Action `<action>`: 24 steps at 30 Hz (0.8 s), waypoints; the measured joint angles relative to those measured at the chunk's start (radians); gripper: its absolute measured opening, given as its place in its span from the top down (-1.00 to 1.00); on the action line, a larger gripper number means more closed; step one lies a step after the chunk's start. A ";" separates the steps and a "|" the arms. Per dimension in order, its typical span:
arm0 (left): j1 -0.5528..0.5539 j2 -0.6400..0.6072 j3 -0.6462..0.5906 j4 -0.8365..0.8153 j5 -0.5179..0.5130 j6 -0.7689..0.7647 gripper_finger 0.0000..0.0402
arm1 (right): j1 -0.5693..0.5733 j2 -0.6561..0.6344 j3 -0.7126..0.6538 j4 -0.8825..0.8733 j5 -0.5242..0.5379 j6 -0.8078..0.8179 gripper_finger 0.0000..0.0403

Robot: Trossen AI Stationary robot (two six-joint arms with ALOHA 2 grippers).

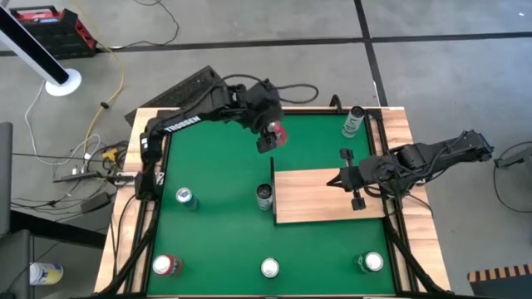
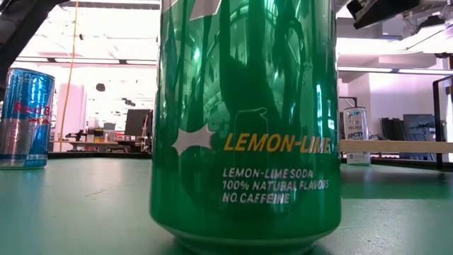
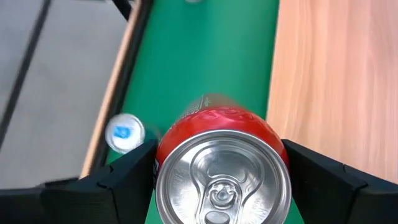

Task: Place canned beverage on shelf
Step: Put the top orange soda can on the shelf

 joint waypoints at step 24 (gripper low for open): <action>-0.146 0.244 -0.001 0.131 0.145 -0.041 -0.45 | 0.001 0.001 0.000 -0.015 0.000 0.003 0.85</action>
